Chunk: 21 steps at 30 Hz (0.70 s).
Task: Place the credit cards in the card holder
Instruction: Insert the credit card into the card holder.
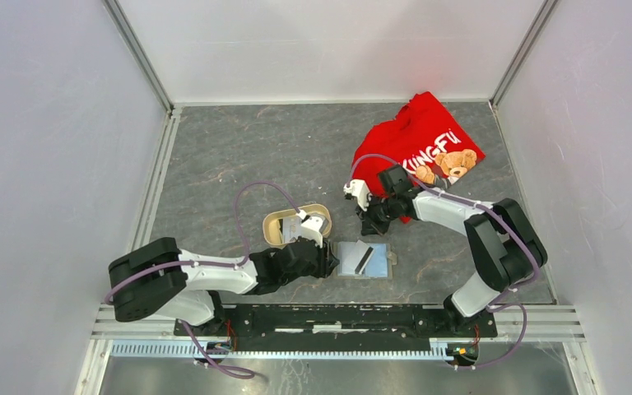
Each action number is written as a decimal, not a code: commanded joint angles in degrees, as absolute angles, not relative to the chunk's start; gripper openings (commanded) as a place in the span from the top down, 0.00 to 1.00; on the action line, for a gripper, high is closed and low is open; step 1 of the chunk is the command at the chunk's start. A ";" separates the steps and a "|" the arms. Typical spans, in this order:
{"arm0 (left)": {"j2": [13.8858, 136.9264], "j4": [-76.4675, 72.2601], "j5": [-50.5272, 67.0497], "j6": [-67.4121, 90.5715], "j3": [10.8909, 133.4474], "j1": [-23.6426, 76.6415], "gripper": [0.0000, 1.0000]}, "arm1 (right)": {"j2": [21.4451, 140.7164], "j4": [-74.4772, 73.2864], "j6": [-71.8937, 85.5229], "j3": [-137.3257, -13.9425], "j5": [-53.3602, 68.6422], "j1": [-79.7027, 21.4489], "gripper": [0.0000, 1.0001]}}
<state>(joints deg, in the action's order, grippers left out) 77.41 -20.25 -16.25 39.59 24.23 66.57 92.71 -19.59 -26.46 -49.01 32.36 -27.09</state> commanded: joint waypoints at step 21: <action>82.21 -21.16 -16.46 42.29 25.83 66.31 0.60 | 90.00 -21.26 -30.35 -50.49 25.93 -37.66 1.00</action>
<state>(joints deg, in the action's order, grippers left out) 81.49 -19.79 -16.32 39.72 24.36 66.57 92.62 -21.76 -30.15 -49.06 27.90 -36.01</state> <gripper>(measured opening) 0.407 0.006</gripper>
